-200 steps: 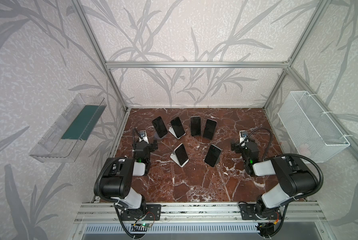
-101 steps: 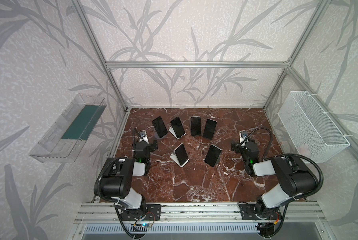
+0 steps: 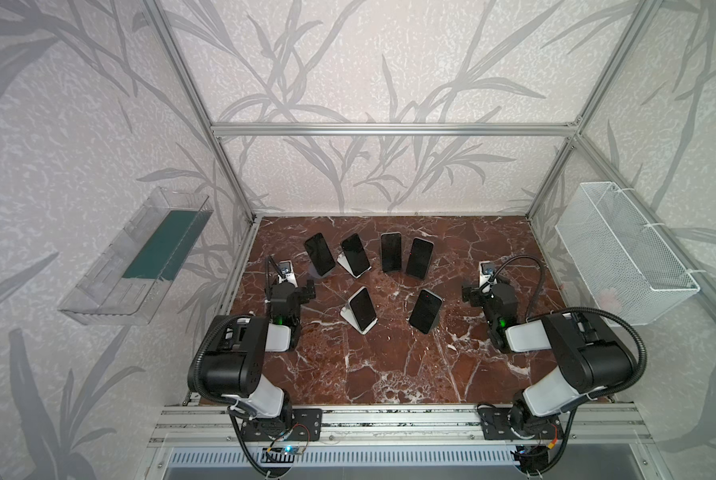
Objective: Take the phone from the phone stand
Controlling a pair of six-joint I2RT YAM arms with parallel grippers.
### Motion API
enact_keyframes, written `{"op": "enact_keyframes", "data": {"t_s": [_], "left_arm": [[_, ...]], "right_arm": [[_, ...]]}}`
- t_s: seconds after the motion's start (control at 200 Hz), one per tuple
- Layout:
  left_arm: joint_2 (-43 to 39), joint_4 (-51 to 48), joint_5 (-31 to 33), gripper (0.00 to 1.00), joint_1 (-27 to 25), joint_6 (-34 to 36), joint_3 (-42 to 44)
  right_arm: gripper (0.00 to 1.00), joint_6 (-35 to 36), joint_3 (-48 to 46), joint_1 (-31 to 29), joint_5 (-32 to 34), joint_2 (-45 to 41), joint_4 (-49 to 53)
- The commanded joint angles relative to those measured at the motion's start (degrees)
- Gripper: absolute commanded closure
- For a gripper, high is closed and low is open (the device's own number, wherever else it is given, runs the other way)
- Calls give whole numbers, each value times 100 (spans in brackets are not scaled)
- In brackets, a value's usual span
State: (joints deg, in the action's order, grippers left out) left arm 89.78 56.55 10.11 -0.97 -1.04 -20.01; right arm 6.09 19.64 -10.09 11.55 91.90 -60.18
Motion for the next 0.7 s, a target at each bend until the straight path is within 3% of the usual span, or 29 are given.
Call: {"op": "enact_keyframes", "data": {"t_s": [0.0,0.19,0.29,0.53,0.61,0.695], "left_arm": [[39,49,-53,1,24,95,-38],[40,29,-74,1,23,103,-55],[-21,-318,-591,1,287,-115,-170],[7,-182,-433,1,250,-82,-133],[-294,-186,-339,1,195,-39,-23],[-1034,-1040,-353,1,163,0,-153]], "right_arm": [[1,37,-65,-14,69,-10,-231],[1,-103,5,16,373,-10,-103],[1,-113,22,23,363,-10,-78],[1,-124,-4,-5,550,-6,-144],[1,-170,2,-28,750,-88,-62],[1,-137,-58,-37,703,-137,-138]]}}
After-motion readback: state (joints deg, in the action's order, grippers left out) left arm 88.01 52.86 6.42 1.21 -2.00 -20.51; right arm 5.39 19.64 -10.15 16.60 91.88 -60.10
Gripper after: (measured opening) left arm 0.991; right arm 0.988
